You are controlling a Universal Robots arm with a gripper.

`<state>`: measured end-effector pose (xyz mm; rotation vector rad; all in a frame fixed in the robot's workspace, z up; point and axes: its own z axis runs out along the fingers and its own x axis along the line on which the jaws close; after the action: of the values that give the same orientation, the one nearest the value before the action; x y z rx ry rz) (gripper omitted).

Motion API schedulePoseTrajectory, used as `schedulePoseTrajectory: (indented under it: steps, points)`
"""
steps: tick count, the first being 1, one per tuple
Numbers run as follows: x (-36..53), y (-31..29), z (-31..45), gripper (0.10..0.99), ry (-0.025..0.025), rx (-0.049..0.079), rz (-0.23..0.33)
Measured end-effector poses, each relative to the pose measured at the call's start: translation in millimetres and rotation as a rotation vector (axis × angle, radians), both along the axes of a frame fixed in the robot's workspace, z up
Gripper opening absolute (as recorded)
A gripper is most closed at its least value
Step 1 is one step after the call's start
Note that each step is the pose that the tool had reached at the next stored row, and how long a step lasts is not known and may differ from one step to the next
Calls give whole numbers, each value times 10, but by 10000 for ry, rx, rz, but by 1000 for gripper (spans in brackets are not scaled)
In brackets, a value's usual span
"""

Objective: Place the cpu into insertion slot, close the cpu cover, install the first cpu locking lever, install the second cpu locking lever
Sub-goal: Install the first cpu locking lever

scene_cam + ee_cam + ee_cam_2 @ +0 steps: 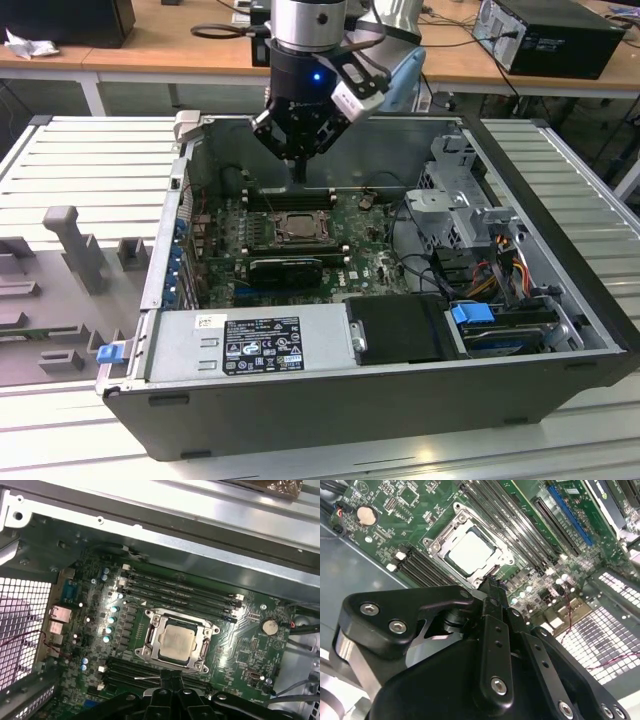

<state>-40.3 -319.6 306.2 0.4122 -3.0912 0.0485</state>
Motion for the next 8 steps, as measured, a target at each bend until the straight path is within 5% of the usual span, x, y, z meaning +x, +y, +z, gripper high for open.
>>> schedulePoseTrajectory:
  steps: [8]
  points:
    - [0, 0, -15, 106, -5, 0, 1290]
